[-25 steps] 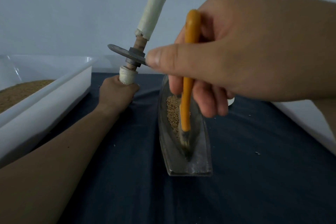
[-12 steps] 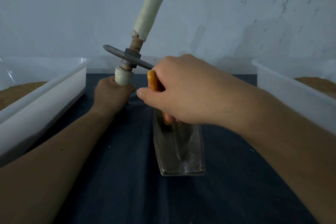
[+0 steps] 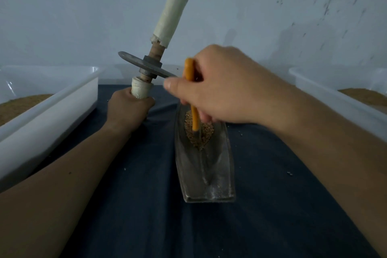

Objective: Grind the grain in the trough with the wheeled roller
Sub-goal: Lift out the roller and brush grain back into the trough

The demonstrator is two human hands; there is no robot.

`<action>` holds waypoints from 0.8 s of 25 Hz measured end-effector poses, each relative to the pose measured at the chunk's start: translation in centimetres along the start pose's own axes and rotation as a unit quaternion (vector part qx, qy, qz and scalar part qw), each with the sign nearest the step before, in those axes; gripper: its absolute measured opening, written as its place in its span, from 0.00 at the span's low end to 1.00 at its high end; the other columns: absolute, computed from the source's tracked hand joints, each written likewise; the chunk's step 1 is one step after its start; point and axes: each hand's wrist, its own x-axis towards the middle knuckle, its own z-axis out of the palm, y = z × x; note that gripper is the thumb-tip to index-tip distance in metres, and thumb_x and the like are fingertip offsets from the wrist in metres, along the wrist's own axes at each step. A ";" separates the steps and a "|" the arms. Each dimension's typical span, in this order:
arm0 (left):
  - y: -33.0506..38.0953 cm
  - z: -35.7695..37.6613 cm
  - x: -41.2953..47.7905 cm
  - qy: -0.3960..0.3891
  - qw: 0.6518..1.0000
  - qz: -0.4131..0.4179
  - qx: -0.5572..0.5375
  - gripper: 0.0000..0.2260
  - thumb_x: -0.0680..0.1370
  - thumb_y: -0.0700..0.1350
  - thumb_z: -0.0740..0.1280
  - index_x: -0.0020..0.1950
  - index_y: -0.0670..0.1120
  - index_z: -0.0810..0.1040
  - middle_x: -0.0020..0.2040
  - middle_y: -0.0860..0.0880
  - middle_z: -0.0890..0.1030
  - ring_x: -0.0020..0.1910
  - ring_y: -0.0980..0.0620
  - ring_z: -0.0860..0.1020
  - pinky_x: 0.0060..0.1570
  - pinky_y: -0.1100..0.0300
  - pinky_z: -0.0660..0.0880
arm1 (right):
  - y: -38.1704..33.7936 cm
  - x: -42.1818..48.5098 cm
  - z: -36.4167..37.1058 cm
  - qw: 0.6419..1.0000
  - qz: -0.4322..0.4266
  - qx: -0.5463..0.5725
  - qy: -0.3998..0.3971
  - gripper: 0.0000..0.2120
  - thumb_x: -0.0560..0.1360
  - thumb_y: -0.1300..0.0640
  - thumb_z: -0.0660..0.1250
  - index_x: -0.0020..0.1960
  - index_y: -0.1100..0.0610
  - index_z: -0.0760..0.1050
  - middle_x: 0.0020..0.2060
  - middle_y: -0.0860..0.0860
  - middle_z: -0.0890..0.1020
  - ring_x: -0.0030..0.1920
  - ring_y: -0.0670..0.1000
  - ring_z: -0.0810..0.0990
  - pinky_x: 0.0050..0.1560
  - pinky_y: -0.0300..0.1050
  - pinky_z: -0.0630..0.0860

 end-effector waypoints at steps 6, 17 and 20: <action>-0.5 0.3 0.5 0.021 1.000 -0.006 0.009 0.08 0.68 0.50 0.74 0.38 0.47 0.78 0.31 0.47 0.80 0.31 0.49 0.79 0.36 0.49 0.79 | 1.7 1.1 -1.6 0.987 -0.004 0.040 0.155 0.20 0.79 0.46 0.63 0.44 0.63 0.81 0.31 0.59 0.81 0.30 0.56 0.81 0.35 0.55 0.80; -0.8 0.4 0.6 0.019 1.000 0.001 0.014 0.08 0.69 0.49 0.74 0.39 0.47 0.79 0.32 0.47 0.81 0.32 0.49 0.80 0.37 0.50 0.79 | 5.2 2.0 1.8 0.998 0.037 0.004 0.052 0.18 0.82 0.49 0.60 0.47 0.62 0.80 0.30 0.54 0.83 0.29 0.48 0.82 0.40 0.53 0.82; -0.8 0.3 0.6 0.021 1.000 -0.001 0.014 0.08 0.69 0.49 0.74 0.40 0.46 0.79 0.32 0.46 0.81 0.34 0.46 0.81 0.39 0.47 0.80 | 5.5 2.2 1.2 0.997 0.049 0.031 0.055 0.16 0.80 0.53 0.61 0.41 0.58 0.81 0.27 0.51 0.82 0.26 0.47 0.81 0.36 0.48 0.81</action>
